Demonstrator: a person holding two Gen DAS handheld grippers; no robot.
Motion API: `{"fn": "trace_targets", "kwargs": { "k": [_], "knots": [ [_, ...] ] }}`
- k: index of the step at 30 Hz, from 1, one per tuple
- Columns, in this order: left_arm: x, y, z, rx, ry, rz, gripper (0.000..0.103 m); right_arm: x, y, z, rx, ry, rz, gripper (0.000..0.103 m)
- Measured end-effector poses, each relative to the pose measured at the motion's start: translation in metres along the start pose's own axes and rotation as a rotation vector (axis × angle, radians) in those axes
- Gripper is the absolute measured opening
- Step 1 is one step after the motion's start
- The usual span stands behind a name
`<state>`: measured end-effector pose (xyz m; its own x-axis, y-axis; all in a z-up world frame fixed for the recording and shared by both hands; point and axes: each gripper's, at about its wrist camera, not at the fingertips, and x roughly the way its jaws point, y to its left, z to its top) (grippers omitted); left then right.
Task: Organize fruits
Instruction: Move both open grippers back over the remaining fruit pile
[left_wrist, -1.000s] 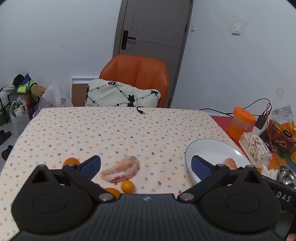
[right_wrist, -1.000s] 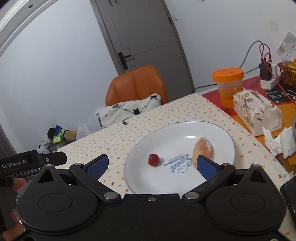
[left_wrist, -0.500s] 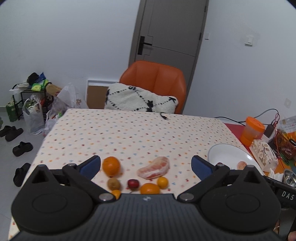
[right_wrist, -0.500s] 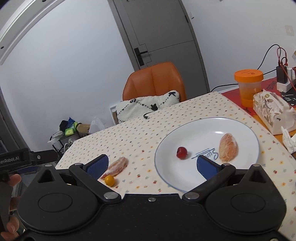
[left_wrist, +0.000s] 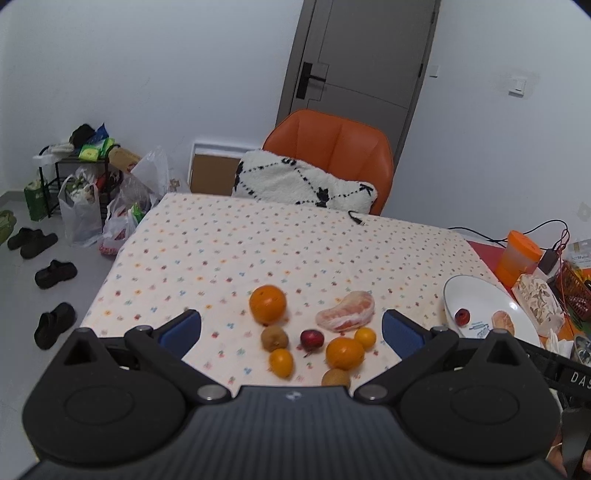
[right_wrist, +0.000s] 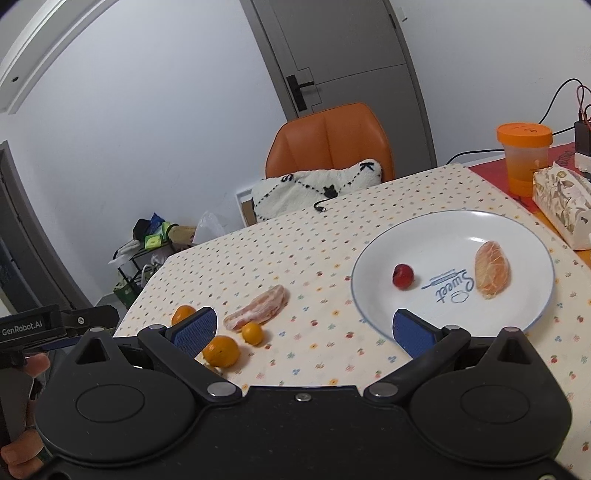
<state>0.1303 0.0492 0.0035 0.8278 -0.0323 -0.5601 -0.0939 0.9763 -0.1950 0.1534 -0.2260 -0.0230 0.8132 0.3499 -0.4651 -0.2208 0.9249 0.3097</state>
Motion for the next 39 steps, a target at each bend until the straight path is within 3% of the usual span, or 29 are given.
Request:
{"fn": "trace_targets", "kwargs": {
  "k": [14,27,31,39],
  "knots": [
    [0.006,0.023,-0.015,-0.043,-0.001,-0.003,0.103,-0.001,0.017,-0.014,-0.015,0.027,0.046,0.103],
    [0.023,0.048,-0.029,-0.108,0.024,-0.009,0.102,0.023,0.030,-0.026,-0.027,0.062,0.090,0.102],
    [0.029,0.049,-0.032,-0.111,0.016,-0.020,0.100,0.032,0.040,-0.030,-0.049,0.080,0.119,0.091],
    [0.043,0.049,-0.038,-0.110,0.030,-0.037,0.078,0.054,0.054,-0.033,-0.069,0.130,0.150,0.075]
  ]
}}
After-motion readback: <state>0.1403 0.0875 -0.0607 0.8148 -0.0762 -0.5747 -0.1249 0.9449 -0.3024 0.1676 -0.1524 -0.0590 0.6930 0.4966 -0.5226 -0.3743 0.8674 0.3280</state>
